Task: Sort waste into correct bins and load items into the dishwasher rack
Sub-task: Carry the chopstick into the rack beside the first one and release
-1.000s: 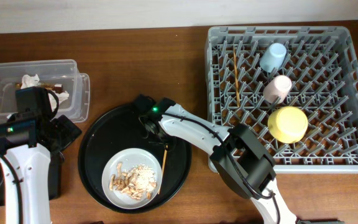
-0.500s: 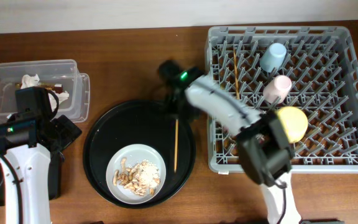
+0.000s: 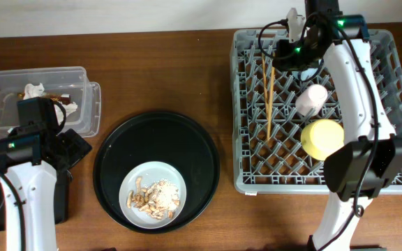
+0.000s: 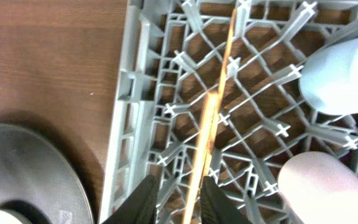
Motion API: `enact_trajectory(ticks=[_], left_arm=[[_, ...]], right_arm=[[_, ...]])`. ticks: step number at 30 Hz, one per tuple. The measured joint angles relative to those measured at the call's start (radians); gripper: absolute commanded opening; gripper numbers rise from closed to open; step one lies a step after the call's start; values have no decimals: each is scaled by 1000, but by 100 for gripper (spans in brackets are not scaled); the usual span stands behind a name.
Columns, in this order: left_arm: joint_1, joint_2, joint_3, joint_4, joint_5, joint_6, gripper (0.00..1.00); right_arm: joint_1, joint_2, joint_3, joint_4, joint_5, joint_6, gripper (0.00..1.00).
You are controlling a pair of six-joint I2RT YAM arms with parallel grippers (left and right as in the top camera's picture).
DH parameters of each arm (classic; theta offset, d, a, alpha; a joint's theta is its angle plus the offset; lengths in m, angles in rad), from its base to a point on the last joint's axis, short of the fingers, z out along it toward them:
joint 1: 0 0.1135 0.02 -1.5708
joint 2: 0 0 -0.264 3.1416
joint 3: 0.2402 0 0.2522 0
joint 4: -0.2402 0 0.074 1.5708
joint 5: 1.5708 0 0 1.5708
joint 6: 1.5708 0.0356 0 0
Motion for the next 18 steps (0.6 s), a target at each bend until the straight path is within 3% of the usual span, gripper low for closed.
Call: enact_trajectory(ticks=[3, 16, 17, 18], left_arm=[[0, 0, 0, 0, 0, 0, 99], [0, 0, 0, 0, 0, 0, 100], [0, 0, 0, 0, 0, 0, 99], [0, 0, 0, 0, 0, 0, 99]], right_arm=[[0, 39, 0, 3, 27, -7, 58], [-33, 28, -1, -362, -156, 80, 66], [-71, 1, 2, -377, -159, 82, 95], [-116, -26, 7, -396, -162, 86, 98]])
